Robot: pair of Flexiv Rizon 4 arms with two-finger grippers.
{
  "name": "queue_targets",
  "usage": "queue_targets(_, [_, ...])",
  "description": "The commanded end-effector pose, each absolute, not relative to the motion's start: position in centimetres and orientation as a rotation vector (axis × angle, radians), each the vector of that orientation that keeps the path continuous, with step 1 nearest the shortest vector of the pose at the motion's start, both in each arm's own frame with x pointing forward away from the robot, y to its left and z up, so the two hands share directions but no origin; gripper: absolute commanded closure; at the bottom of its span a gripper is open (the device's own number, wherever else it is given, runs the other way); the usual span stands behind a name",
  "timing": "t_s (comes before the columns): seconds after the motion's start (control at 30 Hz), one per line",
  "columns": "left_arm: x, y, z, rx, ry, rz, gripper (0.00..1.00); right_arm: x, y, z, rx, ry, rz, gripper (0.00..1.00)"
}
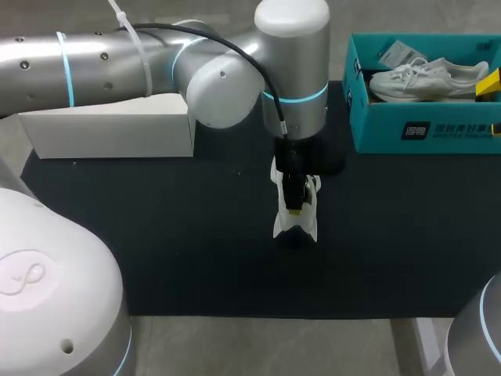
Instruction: Take the shoe out of the shoebox, open the shoe tongue, remove and reinsert the insole, then place the shoe into the shoebox
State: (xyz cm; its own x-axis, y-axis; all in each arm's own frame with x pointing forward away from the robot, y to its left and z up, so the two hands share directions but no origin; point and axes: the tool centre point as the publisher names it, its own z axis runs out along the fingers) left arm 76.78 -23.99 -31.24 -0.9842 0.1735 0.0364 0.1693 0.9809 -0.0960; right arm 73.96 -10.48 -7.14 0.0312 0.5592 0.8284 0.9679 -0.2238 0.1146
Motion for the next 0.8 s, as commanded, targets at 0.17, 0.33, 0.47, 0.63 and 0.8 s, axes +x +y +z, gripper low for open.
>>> queue_targets(0.17, [77.3,-25.4,-34.1,-0.267,-3.025,0.160,0.00,74.1,-10.5,-7.2,-1.826,-1.544,-1.086,0.00])
queue_targets(0.33, [77.6,-25.3,-35.6,-0.252,-3.008,0.129,0.00,74.1,-10.5,-7.2,-1.826,-1.544,-1.086,0.00])
queue_targets(0.47, [77.7,-25.2,-36.5,-0.231,-2.987,0.154,0.00,74.1,-10.5,-7.2,-1.826,-1.544,-1.086,0.00])
queue_targets(0.63, [77.8,-25.1,-38.1,-0.199,-2.975,0.156,0.00,74.1,-10.5,-7.2,-1.826,-1.544,-1.086,0.00])
queue_targets(0.8, [77.7,-24.8,-39.0,-0.210,-2.972,0.155,0.00,74.1,-10.5,-7.2,-1.826,-1.544,-1.086,0.00])
